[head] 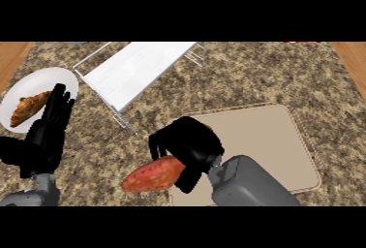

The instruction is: Pick the sweet potato from the tray and place it in the tiered shelf

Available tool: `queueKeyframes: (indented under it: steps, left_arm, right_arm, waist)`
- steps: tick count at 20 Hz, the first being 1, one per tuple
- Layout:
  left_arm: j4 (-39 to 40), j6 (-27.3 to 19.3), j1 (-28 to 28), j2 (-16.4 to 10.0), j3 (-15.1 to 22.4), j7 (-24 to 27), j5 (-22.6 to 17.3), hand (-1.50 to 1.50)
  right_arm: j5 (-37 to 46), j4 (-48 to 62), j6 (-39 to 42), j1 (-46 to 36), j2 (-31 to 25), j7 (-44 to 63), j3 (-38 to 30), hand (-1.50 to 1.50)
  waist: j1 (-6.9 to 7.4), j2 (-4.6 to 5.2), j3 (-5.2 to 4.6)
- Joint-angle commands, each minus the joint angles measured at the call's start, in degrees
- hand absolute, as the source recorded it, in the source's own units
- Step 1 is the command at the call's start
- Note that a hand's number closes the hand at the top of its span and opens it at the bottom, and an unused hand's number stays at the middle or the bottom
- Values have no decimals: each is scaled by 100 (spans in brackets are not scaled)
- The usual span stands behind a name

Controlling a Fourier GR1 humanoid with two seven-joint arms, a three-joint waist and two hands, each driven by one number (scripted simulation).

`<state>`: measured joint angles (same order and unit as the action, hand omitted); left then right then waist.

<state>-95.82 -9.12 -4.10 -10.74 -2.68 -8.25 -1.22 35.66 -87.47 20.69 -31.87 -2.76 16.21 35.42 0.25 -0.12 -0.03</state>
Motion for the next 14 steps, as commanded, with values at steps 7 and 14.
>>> queueKeyframes:
  steps: [7, 14]
  left_arm:
    - [-158, 110, 52, -107, -180, -139, -114, 0]
    - [-249, 1, -154, -6, -154, -417, 13, 0]
  right_arm:
    - [-737, -1431, 147, -826, 273, 1488, -1831, 150]
    - [-494, -255, 56, -1800, 240, 1220, -2510, 150]
  waist:
    - [-20, -6, 1]
    - [17, 16, 2]
